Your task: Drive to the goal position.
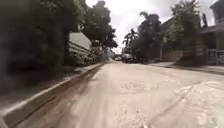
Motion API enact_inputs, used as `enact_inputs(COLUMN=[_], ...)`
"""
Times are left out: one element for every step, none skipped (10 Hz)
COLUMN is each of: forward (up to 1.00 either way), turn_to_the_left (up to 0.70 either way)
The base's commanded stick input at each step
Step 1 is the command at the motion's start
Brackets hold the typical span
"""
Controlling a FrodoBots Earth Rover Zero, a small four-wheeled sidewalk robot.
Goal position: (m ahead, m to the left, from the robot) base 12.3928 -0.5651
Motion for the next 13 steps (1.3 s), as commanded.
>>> enact_inputs(forward=[1.00, 1.00, 1.00, 1.00, 1.00, 1.00, 1.00, 1.00, 1.00, 1.00, 1.00, 1.00, 1.00], turn_to_the_left=[0.00, 0.00, 0.00, 0.00, 0.00, -0.09, -0.10, -0.11, -0.11, -0.11, -0.11, -0.10, -0.09])
